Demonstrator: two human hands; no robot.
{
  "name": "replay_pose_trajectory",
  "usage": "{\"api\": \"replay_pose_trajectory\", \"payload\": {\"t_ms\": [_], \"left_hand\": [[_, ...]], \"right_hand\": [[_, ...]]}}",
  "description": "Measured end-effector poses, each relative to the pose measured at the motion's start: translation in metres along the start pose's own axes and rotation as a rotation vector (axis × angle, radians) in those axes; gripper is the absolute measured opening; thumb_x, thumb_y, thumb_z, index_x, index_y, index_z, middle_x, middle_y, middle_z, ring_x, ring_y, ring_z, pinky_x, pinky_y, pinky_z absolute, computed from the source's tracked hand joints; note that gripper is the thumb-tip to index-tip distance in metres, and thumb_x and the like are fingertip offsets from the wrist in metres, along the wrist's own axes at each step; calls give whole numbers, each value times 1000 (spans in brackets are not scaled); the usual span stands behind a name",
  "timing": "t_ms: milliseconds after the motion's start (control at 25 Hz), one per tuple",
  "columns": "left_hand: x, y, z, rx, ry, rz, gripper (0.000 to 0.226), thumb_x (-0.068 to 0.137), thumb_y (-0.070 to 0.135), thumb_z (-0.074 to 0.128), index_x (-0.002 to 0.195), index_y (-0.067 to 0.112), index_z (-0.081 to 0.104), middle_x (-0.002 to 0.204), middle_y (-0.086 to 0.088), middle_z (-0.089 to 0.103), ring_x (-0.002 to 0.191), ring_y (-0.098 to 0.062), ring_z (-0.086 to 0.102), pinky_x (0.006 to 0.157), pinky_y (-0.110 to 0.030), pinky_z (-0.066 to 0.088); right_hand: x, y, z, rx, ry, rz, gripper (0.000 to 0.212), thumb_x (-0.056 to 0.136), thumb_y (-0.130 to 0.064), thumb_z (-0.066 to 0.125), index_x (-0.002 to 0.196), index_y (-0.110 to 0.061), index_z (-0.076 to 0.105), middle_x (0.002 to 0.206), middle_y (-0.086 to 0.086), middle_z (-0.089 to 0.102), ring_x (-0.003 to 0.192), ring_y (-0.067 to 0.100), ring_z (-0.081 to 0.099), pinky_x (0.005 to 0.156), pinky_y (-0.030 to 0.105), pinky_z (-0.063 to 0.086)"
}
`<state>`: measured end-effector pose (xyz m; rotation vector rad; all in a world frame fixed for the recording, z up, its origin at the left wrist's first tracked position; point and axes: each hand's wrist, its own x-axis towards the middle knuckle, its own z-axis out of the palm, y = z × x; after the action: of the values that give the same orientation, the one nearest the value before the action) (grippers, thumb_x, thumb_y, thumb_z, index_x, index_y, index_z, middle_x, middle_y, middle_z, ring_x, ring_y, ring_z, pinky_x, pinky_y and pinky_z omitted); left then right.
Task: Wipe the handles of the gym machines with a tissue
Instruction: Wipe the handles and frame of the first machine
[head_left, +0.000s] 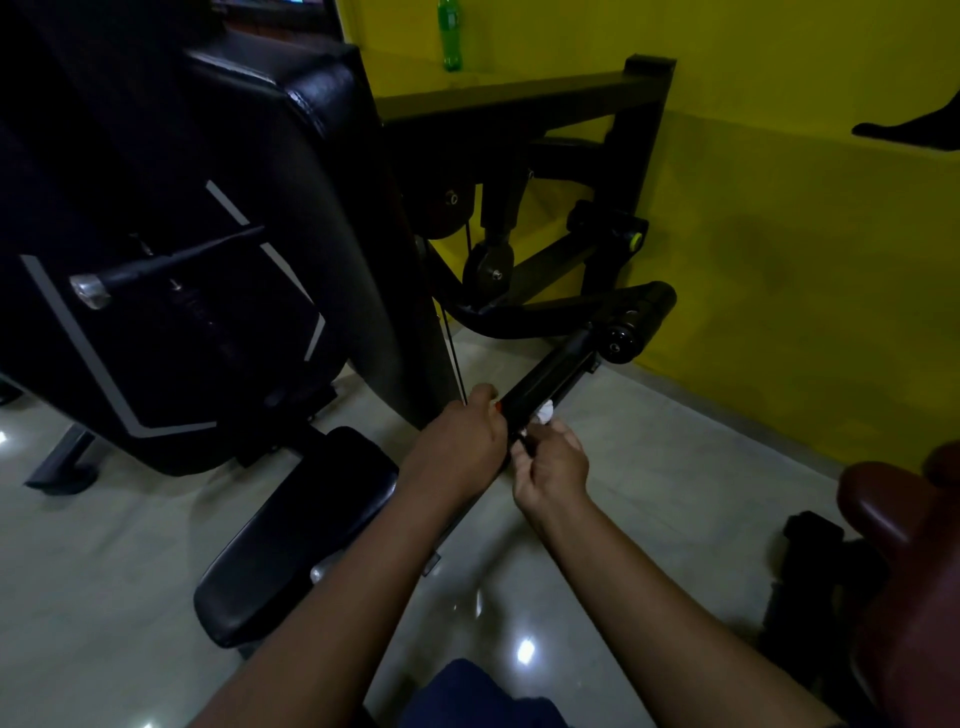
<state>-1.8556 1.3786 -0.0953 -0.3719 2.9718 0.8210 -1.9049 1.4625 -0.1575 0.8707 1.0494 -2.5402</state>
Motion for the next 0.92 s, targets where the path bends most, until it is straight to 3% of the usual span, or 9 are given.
{"api": "replay_pose_trajectory", "payload": {"t_ms": [80,240,360,440,600,680,760,920], "left_hand": [[0,-2,3,40,25,71,37,104,36,25,139,31,35,104,-11,61,84,-24,59,72,-38,50],[-1,0,3,125,42,126,43,104,37,27,146,40,26,103,-6,55,85,-23,57,70,-34,49],[0,1,5,136,34,126,44,103,37,29,147,42,24,105,-5,54,84,-22,57,64,-30,42],[2,1,6,121,29,112,43,103,37,28,146,42,24,105,-6,54,83,-22,57,63,-30,40],[6,6,9,101,13,63,41,104,36,24,144,42,22,99,-8,54,77,-22,56,64,-32,44],[9,8,10,98,3,54,41,104,35,23,145,41,21,96,-9,55,75,-22,56,66,-35,47],[13,7,13,86,-13,46,41,104,35,23,144,41,20,93,-9,55,72,-23,56,66,-37,49],[22,12,19,137,12,26,41,104,37,22,145,41,16,93,-9,55,71,-23,56,67,-38,50]], "right_hand": [[11,-14,5,-58,60,-91,18,94,0,56,110,-5,62,89,10,63,72,15,59,63,23,52],[21,-33,15,-463,213,-467,5,89,-26,67,93,-23,69,95,-2,69,87,14,65,79,28,55],[-2,-15,-2,-785,79,-795,17,91,-12,62,102,-20,74,105,-4,64,88,1,57,77,2,40],[4,-17,-8,-844,85,-912,23,89,-3,60,102,-16,75,106,1,61,85,0,51,73,-3,34],[46,-51,15,-847,244,-821,28,88,0,56,100,-18,74,111,12,59,91,6,50,81,14,40],[57,-52,19,-798,296,-744,27,91,-7,56,102,-23,74,113,8,64,101,17,60,87,22,47],[51,-42,13,-705,264,-712,23,90,-13,61,104,-26,74,108,0,70,99,15,65,88,30,53],[41,-35,7,-653,219,-763,21,90,-20,65,108,-27,74,104,-6,72,95,7,65,86,27,55]]}}
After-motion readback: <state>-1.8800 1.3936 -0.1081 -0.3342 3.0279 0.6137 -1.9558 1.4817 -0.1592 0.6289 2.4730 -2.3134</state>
